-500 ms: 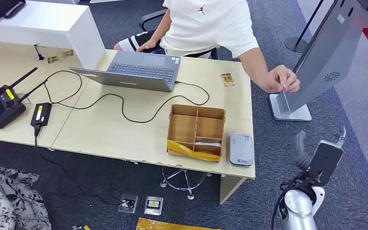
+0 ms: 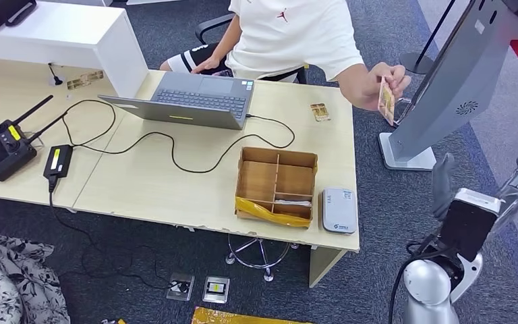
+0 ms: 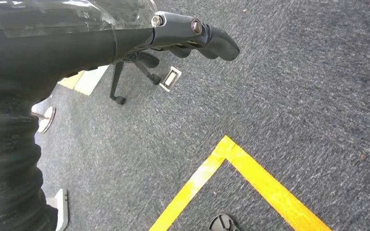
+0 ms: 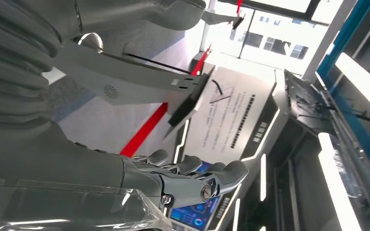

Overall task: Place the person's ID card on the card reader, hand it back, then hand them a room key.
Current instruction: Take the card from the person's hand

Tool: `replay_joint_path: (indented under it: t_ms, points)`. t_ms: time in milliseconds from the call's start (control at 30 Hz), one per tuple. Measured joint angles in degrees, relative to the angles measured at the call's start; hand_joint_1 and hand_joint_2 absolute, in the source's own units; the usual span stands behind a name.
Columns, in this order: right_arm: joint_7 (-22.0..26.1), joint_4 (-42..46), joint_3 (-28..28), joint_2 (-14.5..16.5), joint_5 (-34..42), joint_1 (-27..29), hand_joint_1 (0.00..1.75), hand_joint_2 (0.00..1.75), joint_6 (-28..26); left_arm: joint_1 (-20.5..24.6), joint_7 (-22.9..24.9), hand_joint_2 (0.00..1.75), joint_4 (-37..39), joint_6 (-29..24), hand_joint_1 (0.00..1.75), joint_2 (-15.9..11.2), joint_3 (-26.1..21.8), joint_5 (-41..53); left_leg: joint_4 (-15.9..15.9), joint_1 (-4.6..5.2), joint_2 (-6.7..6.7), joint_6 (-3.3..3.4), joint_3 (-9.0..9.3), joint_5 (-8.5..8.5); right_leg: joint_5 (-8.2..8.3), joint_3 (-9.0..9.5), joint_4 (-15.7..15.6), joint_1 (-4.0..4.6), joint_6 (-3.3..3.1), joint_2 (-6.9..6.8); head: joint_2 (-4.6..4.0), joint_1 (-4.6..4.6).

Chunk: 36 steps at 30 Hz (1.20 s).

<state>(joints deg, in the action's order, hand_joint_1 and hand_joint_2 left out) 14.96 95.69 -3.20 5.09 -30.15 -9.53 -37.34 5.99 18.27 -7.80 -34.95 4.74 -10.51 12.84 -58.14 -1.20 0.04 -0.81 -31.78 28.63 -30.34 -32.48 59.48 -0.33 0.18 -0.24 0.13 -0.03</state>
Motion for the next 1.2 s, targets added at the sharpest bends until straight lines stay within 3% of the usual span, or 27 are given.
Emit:
replay_joint_path:
  t_ms: [433, 900, 1200]
  points:
    - [-9.72, -1.89, -13.15, 0.00, -13.77, -6.70, 0.00, 1.75, 5.53, -0.01, -0.89, 1.75, -0.01, 0.02, 0.00, 0.25, -3.31, 6.60, 0.00, 0.00, -0.12, -0.04, -0.04, -0.04, -0.01, -0.01, 0.10, 0.00, -0.01, -0.08, 0.00, 0.00]
    - [-20.30, -14.10, -28.75, -0.53, -24.51, -15.65, 0.00, 1.75, 11.70, -0.04, -0.54, 1.75, -0.18, -0.02, 0.00, 0.50, -7.35, 15.56, 0.00, 0.00, -0.18, -0.05, -0.07, -0.08, -0.01, -0.05, 0.11, 0.00, -0.01, -0.14, 0.00, 0.01]
    - [-29.59, -21.58, -37.58, -2.86, -32.34, -19.67, 0.00, 1.75, 15.89, -0.04, -1.02, 1.75, -0.24, -0.15, 0.00, 0.48, -10.00, 21.84, 0.00, 0.00, -0.18, -0.05, -0.07, -0.08, -0.01, -0.07, 0.11, 0.00, -0.01, -0.14, 0.00, 0.01]
